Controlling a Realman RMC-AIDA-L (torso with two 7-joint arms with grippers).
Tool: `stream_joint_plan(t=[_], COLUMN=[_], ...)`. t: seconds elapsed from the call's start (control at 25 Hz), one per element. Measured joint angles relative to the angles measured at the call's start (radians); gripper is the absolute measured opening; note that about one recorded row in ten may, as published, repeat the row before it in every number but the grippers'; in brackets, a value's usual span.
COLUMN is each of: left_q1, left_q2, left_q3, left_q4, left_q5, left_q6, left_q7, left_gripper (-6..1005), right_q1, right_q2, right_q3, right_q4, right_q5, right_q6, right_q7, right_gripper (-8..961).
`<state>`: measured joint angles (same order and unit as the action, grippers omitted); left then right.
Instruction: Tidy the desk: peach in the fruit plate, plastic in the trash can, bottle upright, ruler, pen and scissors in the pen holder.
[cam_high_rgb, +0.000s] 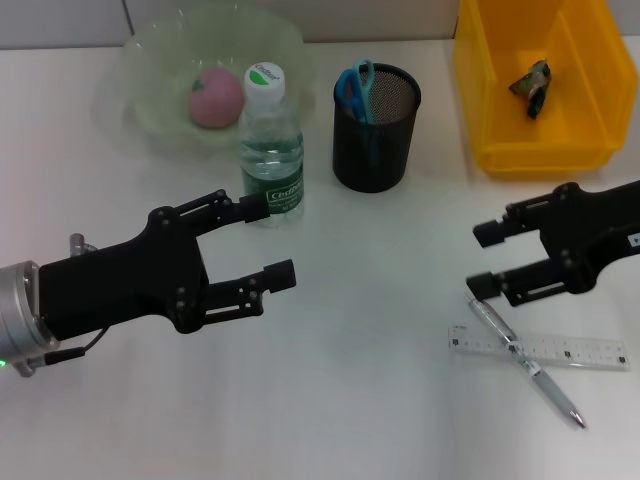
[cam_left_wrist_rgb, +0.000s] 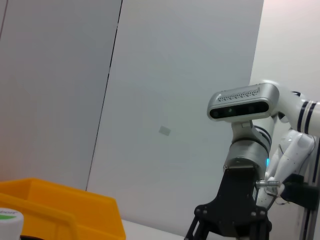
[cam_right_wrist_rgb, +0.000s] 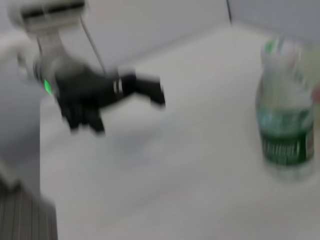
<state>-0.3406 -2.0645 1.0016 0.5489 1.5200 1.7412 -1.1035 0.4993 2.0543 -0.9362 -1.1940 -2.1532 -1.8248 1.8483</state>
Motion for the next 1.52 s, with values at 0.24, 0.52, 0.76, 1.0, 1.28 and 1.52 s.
stream_joint_plan(t=[0.24,0.52,0.76,1.0,1.28,1.52], left_q1=[0.000,-0.003,0.003,0.005,0.002,0.000], left_q2=[-0.003,-0.003,-0.003,-0.004,-0.005,-0.004], left_q3=[0.000,0.000,-0.003,-0.003,-0.011,-0.014], left_q4=[-0.002,-0.004,-0.004,-0.004,-0.009,-0.015], left_q5=[0.000,0.000,0.000,0.000,0.000,0.000], left_q6=[0.000,0.000,-0.002,-0.003,-0.007,-0.012], left_q7=[0.000,0.000,-0.001,-0.001,0.000,0.001], left_gripper=[811,811,811,811,811,811], right_q1=[0.054,0.115,0.142,0.149,0.148,0.149], right_q2=[0.027,0.027,0.028,0.031,0.033,0.033], right_q3=[-0.088,-0.269,-0.386,-0.472,-0.548,-0.593], right_q4=[-0.114,-0.119,-0.117,-0.110,-0.089,-0.078], right_q5=[-0.200,-0.305,-0.349,-0.377,-0.396,-0.401], right_q6=[-0.019,-0.012,0.016,0.058,0.100,0.138], right_q7=[0.062,0.081,0.081,0.082,0.091,0.102], right_gripper=[707,705,702,700,697,695])
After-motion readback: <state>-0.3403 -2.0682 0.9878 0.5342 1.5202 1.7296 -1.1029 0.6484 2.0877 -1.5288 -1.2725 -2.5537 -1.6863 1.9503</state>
